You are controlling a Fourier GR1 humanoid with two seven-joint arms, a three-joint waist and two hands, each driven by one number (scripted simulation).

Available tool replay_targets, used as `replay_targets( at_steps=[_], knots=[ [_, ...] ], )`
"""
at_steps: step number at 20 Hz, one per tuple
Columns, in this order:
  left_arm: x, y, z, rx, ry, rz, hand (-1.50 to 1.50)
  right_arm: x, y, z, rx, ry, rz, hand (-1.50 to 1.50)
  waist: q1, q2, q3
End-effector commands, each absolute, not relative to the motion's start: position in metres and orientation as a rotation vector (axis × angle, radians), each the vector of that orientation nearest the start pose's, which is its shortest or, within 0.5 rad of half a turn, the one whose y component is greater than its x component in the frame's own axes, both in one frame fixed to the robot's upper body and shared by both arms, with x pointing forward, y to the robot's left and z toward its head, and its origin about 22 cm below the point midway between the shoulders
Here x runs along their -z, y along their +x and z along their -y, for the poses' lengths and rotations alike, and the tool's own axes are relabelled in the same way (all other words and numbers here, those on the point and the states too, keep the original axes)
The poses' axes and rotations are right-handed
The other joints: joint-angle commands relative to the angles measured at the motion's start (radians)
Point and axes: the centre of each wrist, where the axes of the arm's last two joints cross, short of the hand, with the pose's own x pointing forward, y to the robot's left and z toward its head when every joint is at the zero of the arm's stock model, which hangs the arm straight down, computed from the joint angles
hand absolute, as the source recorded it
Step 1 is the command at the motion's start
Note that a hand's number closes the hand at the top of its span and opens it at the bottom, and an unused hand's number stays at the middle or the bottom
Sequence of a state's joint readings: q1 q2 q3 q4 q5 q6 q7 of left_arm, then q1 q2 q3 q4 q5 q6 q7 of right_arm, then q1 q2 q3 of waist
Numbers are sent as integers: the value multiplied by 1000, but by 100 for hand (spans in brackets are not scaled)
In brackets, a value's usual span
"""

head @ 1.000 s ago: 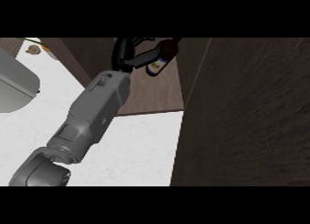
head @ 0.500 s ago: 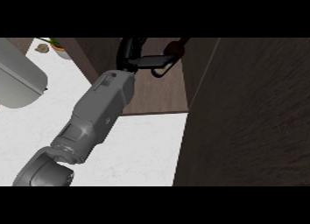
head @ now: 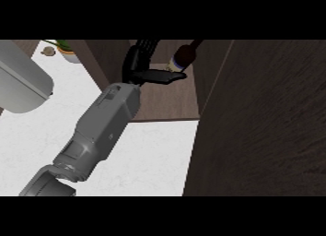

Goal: Pick up the wine, place it into the cabinet and close the cabinet

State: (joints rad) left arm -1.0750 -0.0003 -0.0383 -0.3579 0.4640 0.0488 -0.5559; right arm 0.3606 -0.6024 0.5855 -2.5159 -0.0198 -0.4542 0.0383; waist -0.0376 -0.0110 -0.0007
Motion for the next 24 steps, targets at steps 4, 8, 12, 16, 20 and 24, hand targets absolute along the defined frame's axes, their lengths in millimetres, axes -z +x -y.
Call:
replay_targets(
  at_steps=[4,8,12,16,20,24],
  knots=[
    [-42,411,-91,-4,-507,1771,-150,-179,68,204,-148,207,1936,-150,33,-11,1],
    [-7,381,-95,-25,-503,1743,-150,-186,64,203,-166,214,1935,-150,33,-7,-1],
    [-6,360,-95,-68,-543,1716,-150,-182,63,204,-149,182,1931,-150,52,-13,0],
    [16,324,-99,-43,-516,1715,-150,-182,64,205,-135,172,1931,-150,59,-7,1],
    [18,298,-105,-102,-531,1724,-150,-189,53,208,-172,179,1923,-150,34,-6,1],
    [17,276,-137,-112,-578,1699,-150,-192,55,206,-178,160,1931,-150,42,-2,0]
  ],
)
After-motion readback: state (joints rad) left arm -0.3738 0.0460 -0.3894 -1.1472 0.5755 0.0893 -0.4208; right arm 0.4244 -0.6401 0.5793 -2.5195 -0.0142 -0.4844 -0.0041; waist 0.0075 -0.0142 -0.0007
